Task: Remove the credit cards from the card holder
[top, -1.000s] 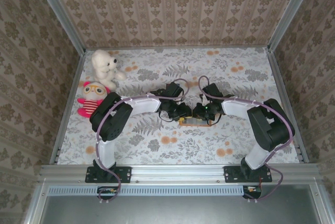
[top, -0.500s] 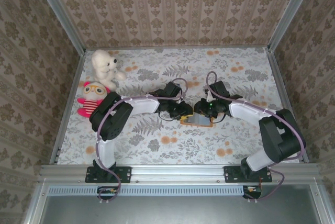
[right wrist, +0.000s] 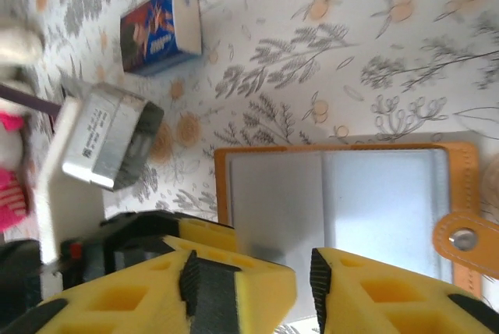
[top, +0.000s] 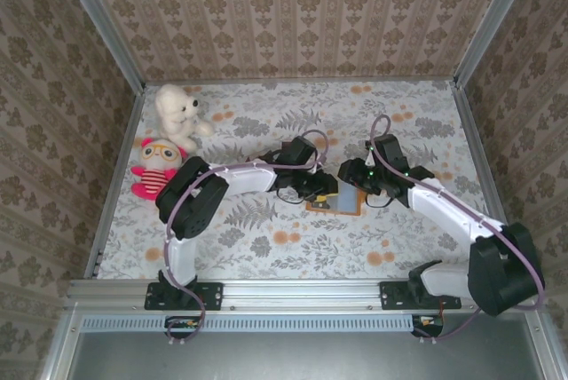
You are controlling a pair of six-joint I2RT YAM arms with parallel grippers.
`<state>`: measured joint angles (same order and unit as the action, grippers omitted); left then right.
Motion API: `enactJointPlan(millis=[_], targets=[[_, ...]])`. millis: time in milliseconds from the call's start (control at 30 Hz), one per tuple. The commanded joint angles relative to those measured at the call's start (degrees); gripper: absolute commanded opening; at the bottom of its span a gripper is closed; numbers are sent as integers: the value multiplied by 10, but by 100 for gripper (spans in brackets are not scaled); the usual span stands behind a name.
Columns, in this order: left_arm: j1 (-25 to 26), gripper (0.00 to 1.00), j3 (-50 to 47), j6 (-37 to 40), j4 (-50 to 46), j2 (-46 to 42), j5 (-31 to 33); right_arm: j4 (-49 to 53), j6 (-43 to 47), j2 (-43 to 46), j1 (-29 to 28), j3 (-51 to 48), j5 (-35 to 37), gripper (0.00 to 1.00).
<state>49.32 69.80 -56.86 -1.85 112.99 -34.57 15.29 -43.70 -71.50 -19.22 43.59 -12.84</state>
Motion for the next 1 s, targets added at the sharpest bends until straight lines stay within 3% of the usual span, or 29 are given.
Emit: enactJointPlan(millis=[0,200,367,733,967], targets=[[17,37,48,32,-42,27,10,39,-3,39,10,-16,63,53],[34,39,106,42,-93,64,31,50,-4,79,23,-32,81,64],[28,39,118,60,-125,36,52,50,5,85,27,-37,76,69],[-23,34,14,77,-176,-99,159,-6,32,-9,16,-15,-52,66],[-39,30,-5,83,-190,-106,179,-33,34,-114,-43,24,-80,58]])
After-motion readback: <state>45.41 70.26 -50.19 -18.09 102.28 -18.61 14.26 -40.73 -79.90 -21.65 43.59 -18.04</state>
